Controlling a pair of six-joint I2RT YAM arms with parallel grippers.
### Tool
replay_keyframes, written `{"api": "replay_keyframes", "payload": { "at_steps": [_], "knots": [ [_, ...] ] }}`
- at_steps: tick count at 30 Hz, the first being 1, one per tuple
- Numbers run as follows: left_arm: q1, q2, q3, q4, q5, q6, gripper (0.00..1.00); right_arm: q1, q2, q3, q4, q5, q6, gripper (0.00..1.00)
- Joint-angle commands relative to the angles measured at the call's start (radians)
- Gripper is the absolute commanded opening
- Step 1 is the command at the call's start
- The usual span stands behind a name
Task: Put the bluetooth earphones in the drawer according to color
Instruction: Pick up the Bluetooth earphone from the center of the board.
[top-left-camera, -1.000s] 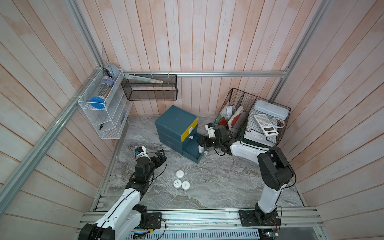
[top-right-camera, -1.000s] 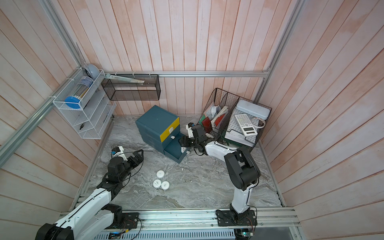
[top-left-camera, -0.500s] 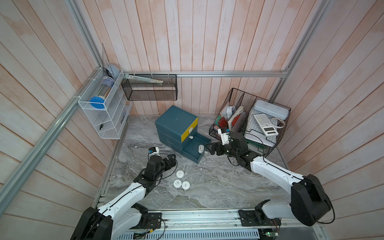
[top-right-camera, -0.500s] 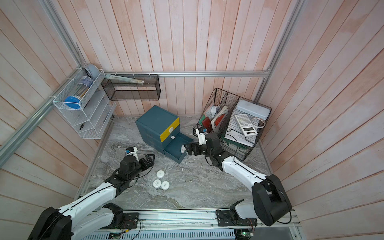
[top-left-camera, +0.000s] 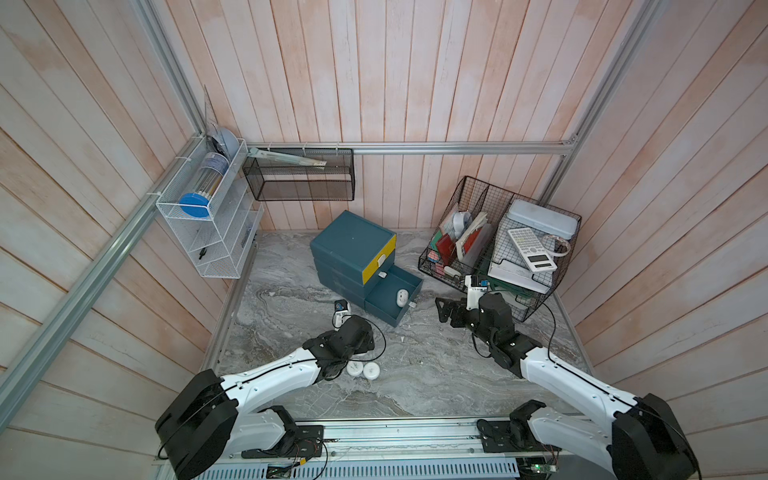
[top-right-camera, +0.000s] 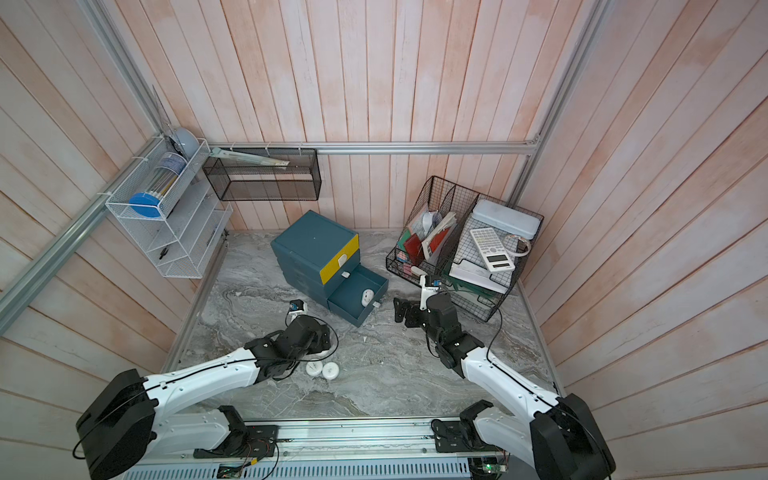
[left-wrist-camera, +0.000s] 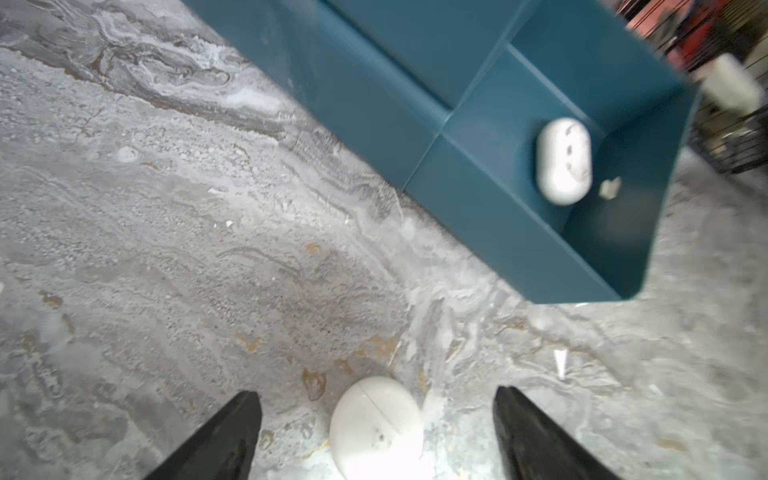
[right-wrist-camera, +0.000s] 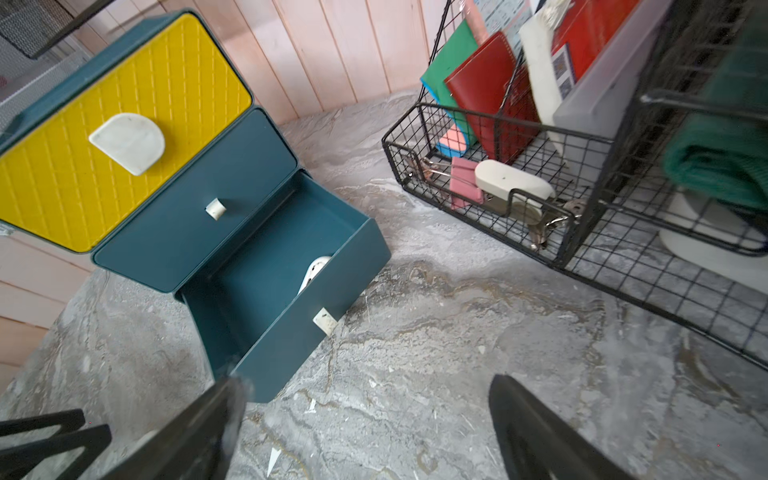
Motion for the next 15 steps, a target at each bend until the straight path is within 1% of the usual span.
{"api": "replay_keyframes", "payload": {
  "at_steps": [1,7,11,14,15],
  "knots": [
    [-0.024,0.062,0.040,-0.090,-0.062,-0.009,0.88,-0.007,-0.025,-0.028,0.077,0.072,0.022,0.98],
    [-0.036,0.172,0.065,-0.062,-0.028,0.000,0.85,-0.011,-0.020,-0.048,0.101,0.096,0.019,0.98],
    [-0.036,0.229,0.089,-0.044,-0.011,0.017,0.79,-0.010,-0.009,-0.062,0.121,0.108,0.016,0.98],
    [-0.036,0.270,0.105,-0.051,-0.011,0.026,0.73,-0.011,-0.001,-0.064,0.125,0.120,0.016,0.98],
    [-0.036,0.279,0.106,-0.055,-0.011,0.028,0.73,-0.012,0.003,-0.064,0.125,0.123,0.016,0.98]
  ]
}}
